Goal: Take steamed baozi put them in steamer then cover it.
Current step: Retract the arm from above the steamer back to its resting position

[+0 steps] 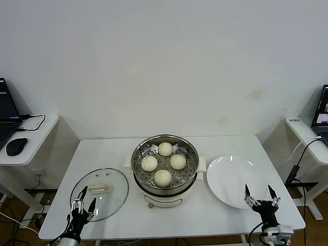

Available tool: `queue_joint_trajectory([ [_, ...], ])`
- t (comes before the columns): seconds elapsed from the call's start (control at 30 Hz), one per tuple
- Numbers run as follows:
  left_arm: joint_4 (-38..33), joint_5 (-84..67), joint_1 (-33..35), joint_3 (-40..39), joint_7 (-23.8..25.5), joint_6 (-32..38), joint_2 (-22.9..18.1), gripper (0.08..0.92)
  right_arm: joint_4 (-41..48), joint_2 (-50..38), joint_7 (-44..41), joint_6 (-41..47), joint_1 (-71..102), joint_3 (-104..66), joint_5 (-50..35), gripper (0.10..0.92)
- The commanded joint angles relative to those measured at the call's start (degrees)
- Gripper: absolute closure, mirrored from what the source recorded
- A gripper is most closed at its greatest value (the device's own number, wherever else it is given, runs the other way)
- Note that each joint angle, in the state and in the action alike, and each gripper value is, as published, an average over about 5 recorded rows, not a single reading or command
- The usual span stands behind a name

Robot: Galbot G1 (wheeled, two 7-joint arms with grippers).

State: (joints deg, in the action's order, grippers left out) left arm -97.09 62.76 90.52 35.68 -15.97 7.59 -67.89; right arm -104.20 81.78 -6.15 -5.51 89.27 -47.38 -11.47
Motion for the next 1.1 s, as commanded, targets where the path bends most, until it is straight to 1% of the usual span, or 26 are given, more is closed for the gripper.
queue_joint_trajectory([
  [0.03, 7.44, 7.02, -9.24, -1.02, 0.17, 0.59, 0.30, 0.177, 0.32, 1.76, 1.13, -0.12, 2.11, -1.38, 0.99, 0.203],
  [0.23, 11.10, 6.72, -13.04, -1.51, 0.45, 0.61, 0.77, 0.177, 1.03, 2.47, 1.15, -0.65, 2.34, -1.11, 2.30, 0.203],
  [0.43, 13.85, 6.62, -15.31, -2.21, 1.19, 0.58, 1.06, 0.177, 1.74, 2.90, 1.08, -0.81, 2.37, -0.76, 3.01, 0.203],
  [1.0, 16.21, 6.04, -18.01, -3.07, 1.97, 0.84, 0.40, 0.178, 1.99, 3.28, 0.77, -0.59, 2.41, 0.65, 3.80, 0.203],
  [1.1, 16.94, 6.04, -18.31, -3.23, 2.11, 0.95, 0.23, 0.198, 1.78, 3.22, 0.73, -0.39, 2.47, 0.72, 3.67, 0.203],
])
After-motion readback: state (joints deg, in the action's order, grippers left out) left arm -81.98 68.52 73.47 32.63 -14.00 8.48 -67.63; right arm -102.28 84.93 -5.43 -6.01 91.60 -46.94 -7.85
